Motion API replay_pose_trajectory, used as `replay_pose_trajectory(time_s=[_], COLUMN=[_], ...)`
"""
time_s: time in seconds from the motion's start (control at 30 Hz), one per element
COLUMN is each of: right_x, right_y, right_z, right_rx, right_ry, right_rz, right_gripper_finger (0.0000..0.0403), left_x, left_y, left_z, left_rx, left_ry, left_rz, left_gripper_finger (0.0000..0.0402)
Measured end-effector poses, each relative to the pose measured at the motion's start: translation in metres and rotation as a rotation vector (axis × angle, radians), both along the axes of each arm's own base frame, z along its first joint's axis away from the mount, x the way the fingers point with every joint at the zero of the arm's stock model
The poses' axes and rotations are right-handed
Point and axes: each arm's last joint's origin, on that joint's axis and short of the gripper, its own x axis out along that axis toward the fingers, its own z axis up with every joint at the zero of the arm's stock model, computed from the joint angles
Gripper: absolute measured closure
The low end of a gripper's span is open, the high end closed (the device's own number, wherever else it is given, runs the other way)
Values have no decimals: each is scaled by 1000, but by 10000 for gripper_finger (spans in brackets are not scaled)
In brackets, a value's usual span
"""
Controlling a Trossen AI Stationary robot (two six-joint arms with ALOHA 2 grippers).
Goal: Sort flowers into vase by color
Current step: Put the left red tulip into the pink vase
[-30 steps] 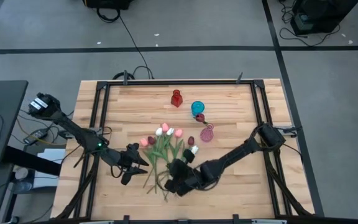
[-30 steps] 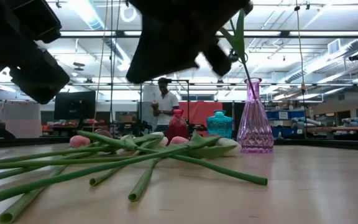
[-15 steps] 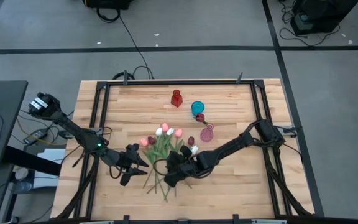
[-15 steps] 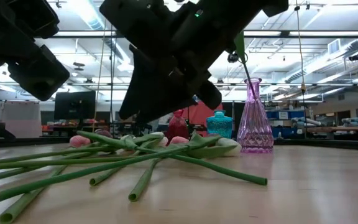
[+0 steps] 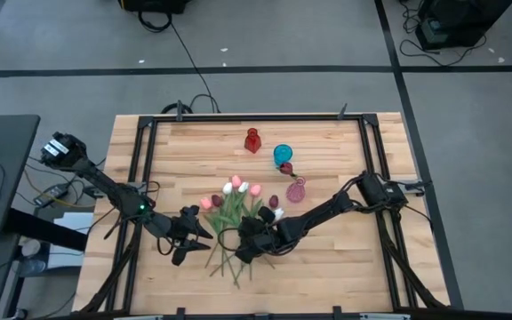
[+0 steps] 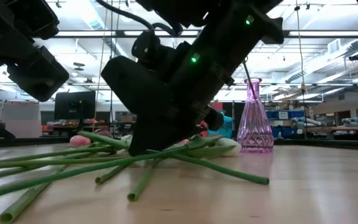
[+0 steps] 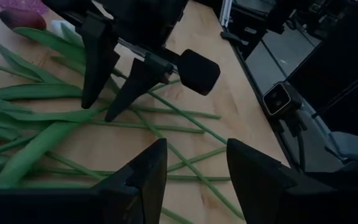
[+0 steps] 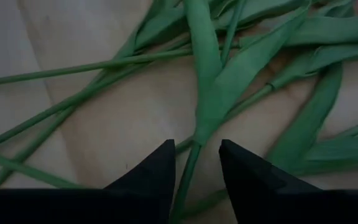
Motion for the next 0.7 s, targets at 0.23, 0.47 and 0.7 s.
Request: replay_pose_trajectory(time_s=[0.23, 0.47, 0.7], right_x=[-2, -3, -1], right_y=[2, 2, 3], right_z=[-1, -2, 0], right_rx=[12, 13, 33], right_ry=[16, 29, -1], right_rz=[5, -3, -14], right_gripper_finger=[283, 359, 381], left_x=[0, 0, 0], left_y=[0, 0, 0], left_z=[0, 0, 0], left_rx=[-11, -12, -18], left_ry=[3, 3, 6], left_rz=[-2, -1, -1], left_gripper_finger=[229, 229, 229])
